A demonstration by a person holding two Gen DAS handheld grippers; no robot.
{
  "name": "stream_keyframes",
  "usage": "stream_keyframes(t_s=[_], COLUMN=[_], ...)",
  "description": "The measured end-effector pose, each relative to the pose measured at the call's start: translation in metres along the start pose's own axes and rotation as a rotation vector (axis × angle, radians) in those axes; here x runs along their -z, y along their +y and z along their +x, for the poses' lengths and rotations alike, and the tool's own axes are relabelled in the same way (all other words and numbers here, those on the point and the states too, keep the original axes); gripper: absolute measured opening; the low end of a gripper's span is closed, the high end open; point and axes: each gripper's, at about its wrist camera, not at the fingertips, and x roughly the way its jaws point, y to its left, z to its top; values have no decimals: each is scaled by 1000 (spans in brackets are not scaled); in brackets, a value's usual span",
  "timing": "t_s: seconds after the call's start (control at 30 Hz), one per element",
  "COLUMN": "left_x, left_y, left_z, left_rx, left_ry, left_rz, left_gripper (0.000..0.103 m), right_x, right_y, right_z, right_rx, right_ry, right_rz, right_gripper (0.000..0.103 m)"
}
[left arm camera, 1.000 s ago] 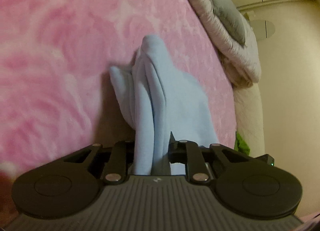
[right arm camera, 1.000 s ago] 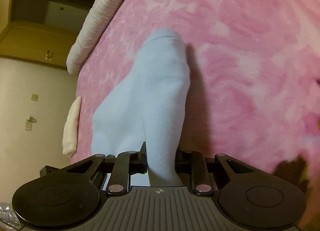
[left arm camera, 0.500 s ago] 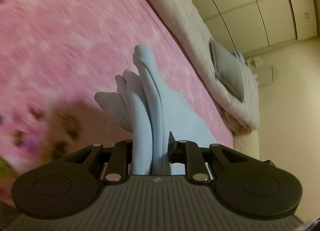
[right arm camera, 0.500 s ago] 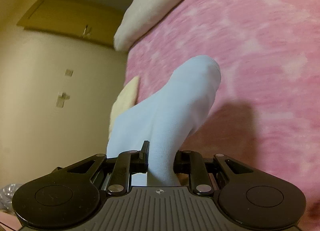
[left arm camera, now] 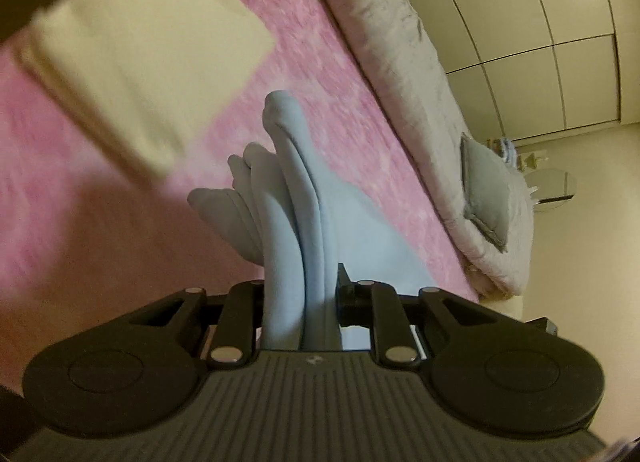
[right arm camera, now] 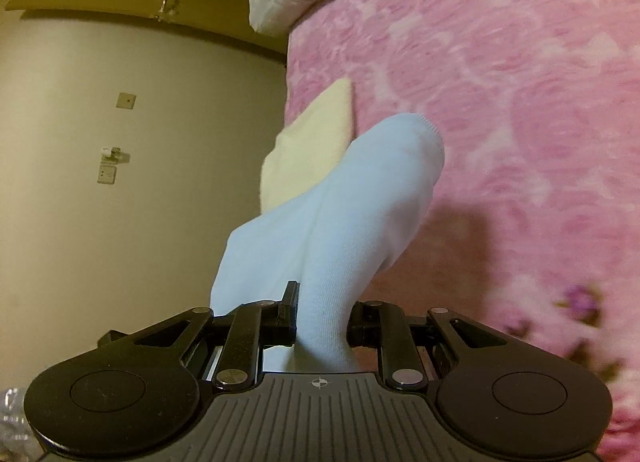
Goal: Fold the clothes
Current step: 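Lift the sweatshirt with both grippers and carry it onto the cream folded cloth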
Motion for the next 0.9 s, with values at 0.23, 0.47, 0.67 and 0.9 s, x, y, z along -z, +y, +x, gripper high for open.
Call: stream_keyframes(t_s=[0.23, 0.47, 0.67, 0.9], left_x=[-99, -198, -251, -255], left_y=[18, 38, 128, 171], left_z=[-19, -16, 54, 62], left_rx=[-13, 46, -56, 11], left_ry=[-36, -105, -24, -3], left_rz=[52, 202, 182, 39], left_gripper=[15, 16, 23, 27], right_x=[-46, -90, -103, -89], right_y=[48, 92, 47, 4], right_z=[81, 148, 245, 282], right_rx=[-24, -66, -23, 122], right_ry=[-37, -158, -234, -215], right_rz=[-36, -158, -87, 29], right_gripper=[19, 19, 28, 53])
